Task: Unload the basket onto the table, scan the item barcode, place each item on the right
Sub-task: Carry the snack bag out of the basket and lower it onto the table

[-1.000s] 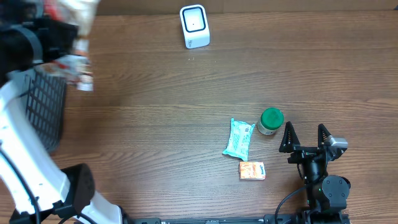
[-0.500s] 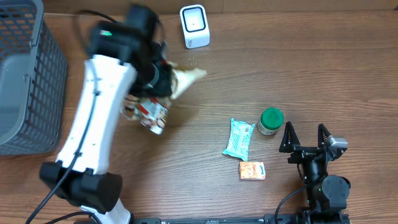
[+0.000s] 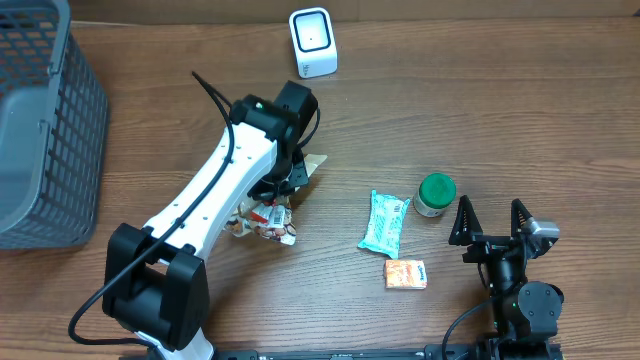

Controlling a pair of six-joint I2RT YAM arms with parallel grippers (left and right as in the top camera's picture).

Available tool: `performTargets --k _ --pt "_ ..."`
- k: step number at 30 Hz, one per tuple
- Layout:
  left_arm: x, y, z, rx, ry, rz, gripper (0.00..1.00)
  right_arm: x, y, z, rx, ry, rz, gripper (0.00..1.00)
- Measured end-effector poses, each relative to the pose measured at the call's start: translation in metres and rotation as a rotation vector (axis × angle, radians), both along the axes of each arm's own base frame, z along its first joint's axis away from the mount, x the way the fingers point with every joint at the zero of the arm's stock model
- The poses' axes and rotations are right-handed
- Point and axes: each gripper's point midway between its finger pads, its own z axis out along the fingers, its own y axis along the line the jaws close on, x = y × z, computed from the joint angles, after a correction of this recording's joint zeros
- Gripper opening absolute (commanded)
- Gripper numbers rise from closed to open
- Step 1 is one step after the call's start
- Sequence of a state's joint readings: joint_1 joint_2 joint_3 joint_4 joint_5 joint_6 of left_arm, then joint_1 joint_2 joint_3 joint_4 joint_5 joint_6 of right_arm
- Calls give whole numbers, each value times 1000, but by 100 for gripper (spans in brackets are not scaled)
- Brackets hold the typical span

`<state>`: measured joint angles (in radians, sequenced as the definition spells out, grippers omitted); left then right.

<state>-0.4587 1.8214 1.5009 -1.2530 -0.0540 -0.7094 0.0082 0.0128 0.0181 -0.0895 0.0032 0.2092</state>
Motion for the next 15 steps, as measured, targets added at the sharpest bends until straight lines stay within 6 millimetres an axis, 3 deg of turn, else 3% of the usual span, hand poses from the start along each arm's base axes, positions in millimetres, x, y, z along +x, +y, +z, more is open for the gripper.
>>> performTargets --k 9,10,12,14,15 --pt "2 -2 -45 -27 -39 81 4 0 0 0 0 0 0 100" --pt "3 -4 -50 -42 -44 82 8 0 0 0 0 0 0 100" --pt "2 -7 -59 -63 -50 84 40 0 0 0 0 0 0 100" --pt "-1 -8 -67 -76 -46 88 89 0 0 0 0 0 0 100" --pt "-3 -8 -69 -78 -39 91 97 0 0 0 0 0 0 100"
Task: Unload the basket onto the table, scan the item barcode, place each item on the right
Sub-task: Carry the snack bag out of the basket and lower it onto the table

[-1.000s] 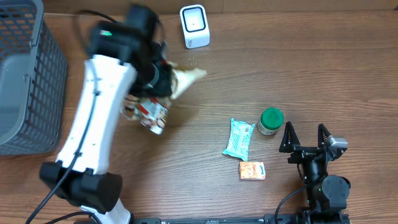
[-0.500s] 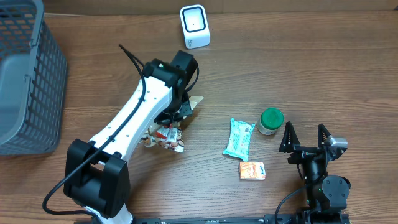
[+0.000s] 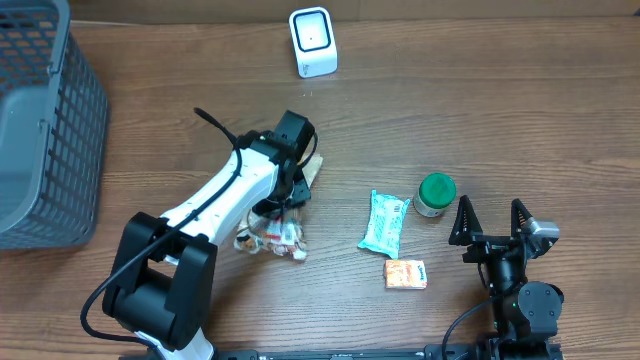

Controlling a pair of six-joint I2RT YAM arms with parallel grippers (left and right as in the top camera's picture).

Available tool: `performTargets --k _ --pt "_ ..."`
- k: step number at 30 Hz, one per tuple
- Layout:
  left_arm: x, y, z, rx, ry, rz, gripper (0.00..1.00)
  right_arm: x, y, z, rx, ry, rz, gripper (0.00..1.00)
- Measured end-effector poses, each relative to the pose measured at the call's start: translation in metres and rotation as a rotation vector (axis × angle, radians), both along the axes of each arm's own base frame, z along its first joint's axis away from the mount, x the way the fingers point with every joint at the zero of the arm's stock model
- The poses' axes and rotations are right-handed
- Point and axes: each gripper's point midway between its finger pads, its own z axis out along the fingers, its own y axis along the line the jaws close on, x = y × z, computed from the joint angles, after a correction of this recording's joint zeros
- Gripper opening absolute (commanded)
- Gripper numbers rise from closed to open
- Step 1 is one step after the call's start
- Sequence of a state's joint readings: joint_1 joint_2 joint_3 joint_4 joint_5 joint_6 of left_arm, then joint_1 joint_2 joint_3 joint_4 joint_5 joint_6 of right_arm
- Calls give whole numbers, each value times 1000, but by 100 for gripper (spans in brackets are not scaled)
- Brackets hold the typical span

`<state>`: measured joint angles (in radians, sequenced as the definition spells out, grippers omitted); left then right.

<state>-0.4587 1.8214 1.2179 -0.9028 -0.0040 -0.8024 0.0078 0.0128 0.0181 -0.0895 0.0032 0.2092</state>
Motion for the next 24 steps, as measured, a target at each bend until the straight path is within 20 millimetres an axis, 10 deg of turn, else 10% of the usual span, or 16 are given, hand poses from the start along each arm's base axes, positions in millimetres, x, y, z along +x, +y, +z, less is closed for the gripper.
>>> performTargets --k 10,19,21,23,24 --pt "-14 3 -2 6 59 -84 100 0 0 0 0 0 0 100" --pt "0 4 51 9 62 -181 96 0 0 0 0 0 0 100" --pt "2 5 56 9 60 -187 73 0 0 0 0 0 0 100" --pt "0 7 57 18 68 -197 12 0 0 0 0 1 1 100" --pt "0 7 57 20 69 -200 4 0 0 0 0 0 0 100"
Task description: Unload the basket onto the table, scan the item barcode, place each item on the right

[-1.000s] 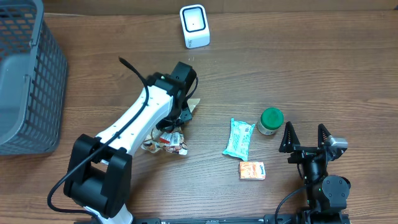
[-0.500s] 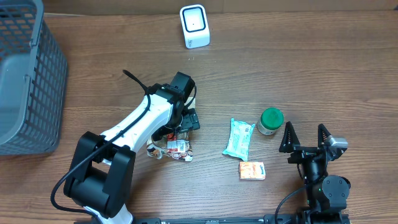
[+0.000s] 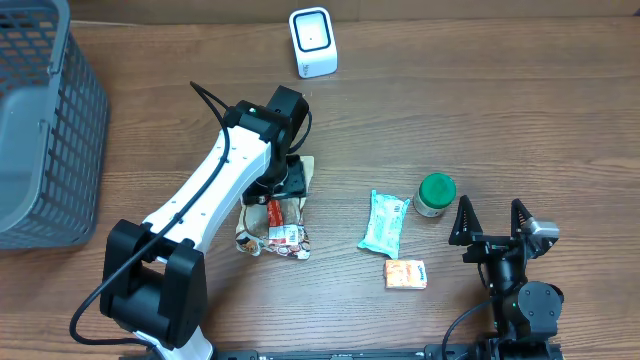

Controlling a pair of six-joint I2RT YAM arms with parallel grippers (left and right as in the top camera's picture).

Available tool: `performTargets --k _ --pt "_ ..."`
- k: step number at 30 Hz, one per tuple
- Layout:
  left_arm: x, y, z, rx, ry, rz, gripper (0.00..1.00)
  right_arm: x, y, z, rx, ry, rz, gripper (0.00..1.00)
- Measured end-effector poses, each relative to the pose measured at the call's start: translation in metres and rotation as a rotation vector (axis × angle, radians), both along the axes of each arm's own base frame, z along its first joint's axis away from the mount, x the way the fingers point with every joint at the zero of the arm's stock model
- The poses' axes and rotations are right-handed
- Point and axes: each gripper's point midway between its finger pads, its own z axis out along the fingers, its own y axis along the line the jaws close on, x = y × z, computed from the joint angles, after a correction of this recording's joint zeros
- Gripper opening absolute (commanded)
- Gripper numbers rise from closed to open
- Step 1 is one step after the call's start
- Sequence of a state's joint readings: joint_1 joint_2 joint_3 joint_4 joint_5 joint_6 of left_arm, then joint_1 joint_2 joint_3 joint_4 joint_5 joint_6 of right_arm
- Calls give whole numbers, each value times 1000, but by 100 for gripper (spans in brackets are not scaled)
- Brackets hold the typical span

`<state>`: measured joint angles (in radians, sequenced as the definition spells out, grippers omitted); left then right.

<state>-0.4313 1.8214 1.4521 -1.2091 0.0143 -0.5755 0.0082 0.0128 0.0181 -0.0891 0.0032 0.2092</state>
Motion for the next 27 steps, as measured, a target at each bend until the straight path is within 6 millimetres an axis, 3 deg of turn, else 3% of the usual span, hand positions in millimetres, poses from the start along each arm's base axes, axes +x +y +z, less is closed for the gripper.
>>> performTargets --k 8,10,13,27 --pt "1 0 -7 -3 -6 -10 4 0 0 0 0 0 0 100" --pt "2 -1 -10 -6 -14 -10 11 0 0 0 0 1 -1 100" --pt "4 -2 -11 -11 -24 -9 5 0 0 0 0 0 0 100" --pt "28 -7 -10 -23 -124 -9 4 0 0 0 0 0 0 100"
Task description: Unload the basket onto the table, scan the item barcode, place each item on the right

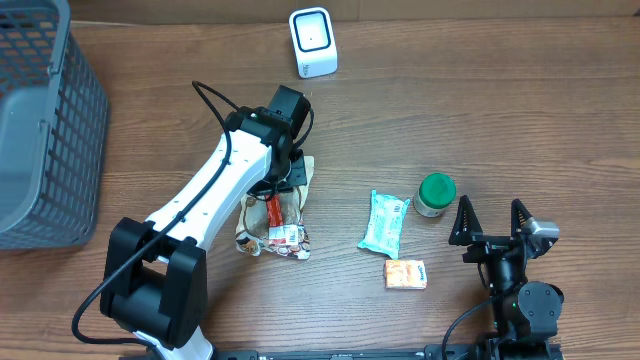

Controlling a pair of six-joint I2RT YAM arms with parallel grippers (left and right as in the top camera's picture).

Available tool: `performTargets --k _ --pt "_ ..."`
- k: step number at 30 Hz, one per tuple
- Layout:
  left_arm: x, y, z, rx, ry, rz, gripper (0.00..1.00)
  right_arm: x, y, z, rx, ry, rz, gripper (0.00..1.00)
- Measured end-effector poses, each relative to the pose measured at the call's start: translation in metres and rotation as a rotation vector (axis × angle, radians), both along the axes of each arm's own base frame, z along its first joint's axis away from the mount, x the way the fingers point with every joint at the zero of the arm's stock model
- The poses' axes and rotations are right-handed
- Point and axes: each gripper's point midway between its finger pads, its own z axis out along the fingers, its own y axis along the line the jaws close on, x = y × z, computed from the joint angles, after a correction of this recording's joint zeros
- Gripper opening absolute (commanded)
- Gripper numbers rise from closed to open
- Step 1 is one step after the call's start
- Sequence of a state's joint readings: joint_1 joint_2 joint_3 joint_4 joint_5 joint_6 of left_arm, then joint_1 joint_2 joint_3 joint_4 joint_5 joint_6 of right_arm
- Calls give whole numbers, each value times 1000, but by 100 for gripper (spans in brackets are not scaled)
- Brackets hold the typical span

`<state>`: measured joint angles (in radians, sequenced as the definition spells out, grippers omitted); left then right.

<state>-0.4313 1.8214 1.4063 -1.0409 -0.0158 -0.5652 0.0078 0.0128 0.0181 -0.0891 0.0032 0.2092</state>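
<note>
The white barcode scanner [313,42] stands at the back of the table. A crinkled snack bag [272,222] with red and white print lies flat on the wood, its long side running front to back. My left gripper [291,176] sits on the bag's far end and looks shut on it, though the wrist hides the fingertips. A tan strip of the bag shows just right of the gripper. My right gripper [491,215] rests at the front right, open, with nothing between its fingers.
A teal packet [385,222], a green-lidded jar [436,194] and a small orange box [406,274] lie right of the bag. A grey mesh basket [45,120] fills the left side.
The left arm's wrist has shifted slightly toward the back and its cable bends differently. The snack bag lies where it did. The right arm has not moved.
At first my left gripper held the bag's upper end, with the bag bunched and slanting to the lower left. It then sat lower with the bag crumpled beneath it. Later the bag lay straightened front to back, where it still lies.
</note>
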Motion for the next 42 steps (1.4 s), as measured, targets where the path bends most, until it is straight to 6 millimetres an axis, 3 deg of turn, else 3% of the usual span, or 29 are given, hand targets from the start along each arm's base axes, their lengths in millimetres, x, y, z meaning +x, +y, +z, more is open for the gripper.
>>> performTargets --k 2,3,8,21,23,25,26,37,42 --pt "3 -1 0 -1 -14 1 10 0 0 0 0 1 0 100" --pt "4 -1 1 -2 -18 0 23 0 0 0 0 1 0 100" --pt "5 0 0 3 -20 -2 17 0 0 0 0 0 0 100" --pt "4 0 0 4 -20 -6 41 0 0 0 0 0 0 100" --pt "4 0 0 4 -19 -7 56 0 0 0 0 1 0 100" --pt "4 0 0 3 -20 -6 81 0 0 0 0 1 0 100" --pt "4 0 0 4 -20 -11 98 0 0 0 0 0 0 100" --pt "9 -2 1 -3 -39 -13 100 0 0 1 0 -4 1 100" --pt "17 -6 3 -18 -72 -13 100 -1 16 3 38 -11 92 100"
